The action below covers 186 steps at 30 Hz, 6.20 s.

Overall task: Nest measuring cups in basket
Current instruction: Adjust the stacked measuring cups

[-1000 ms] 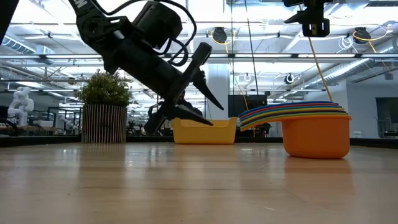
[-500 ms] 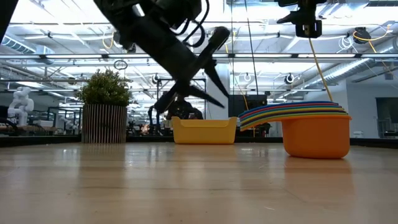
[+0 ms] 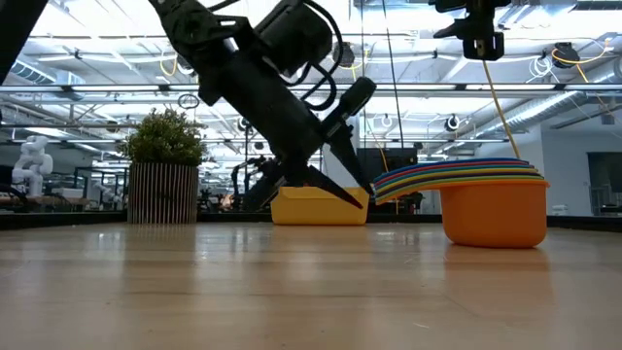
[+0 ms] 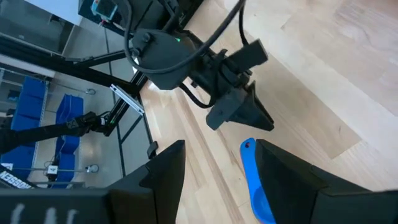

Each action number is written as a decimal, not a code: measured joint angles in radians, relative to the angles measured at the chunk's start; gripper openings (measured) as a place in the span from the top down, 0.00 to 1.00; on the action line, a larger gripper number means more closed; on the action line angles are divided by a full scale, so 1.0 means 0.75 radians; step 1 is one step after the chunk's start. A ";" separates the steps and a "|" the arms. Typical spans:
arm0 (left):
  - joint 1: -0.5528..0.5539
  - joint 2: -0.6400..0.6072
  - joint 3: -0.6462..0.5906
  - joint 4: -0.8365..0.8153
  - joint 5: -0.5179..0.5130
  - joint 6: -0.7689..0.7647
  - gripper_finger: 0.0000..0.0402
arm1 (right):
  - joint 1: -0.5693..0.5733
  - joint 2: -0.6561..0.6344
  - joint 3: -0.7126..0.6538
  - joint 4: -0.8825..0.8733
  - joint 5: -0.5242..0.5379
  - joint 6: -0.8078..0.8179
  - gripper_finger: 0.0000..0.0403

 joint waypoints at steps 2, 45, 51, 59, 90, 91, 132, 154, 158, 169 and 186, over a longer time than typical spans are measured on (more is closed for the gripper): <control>-0.009 0.000 0.001 0.005 -0.016 -0.017 0.80 | 0.000 -0.002 0.000 -0.004 0.000 0.018 0.54; -0.162 0.002 -0.040 0.092 -0.039 -0.255 0.80 | 0.000 -0.045 -0.001 -0.036 -0.040 0.020 0.54; -0.261 0.001 -0.169 0.352 -0.241 -0.384 0.79 | 0.000 -0.101 -0.001 -0.083 -0.039 0.008 0.54; -0.351 0.001 -0.215 0.515 -0.380 -0.355 0.79 | 0.000 -0.119 -0.001 -0.121 -0.038 -0.012 0.54; -0.332 0.011 -0.052 0.308 -0.129 -0.096 0.80 | 0.000 -0.119 -0.001 -0.126 -0.031 -0.039 0.54; -0.338 0.011 -0.052 0.309 -0.130 -0.095 0.80 | 0.000 -0.119 -0.001 -0.126 -0.030 -0.039 0.54; -0.302 0.180 0.025 0.301 -0.266 -0.080 0.80 | -0.001 -0.118 -0.001 -0.127 -0.024 -0.028 0.54; -0.309 0.180 0.025 0.278 -0.295 -0.102 0.80 | -0.001 -0.118 -0.001 -0.127 -0.024 -0.024 0.54; -0.309 0.169 0.024 0.261 -0.283 -0.103 0.80 | -0.001 -0.118 -0.001 -0.127 -0.025 -0.023 0.54; -0.329 0.066 0.015 0.250 -0.231 -0.355 0.79 | 0.000 -0.118 -0.001 -0.138 -0.028 -0.024 0.54; -0.339 0.027 -0.088 0.373 -0.217 -0.460 0.33 | -0.001 -0.119 -0.001 -0.159 -0.036 -0.024 0.54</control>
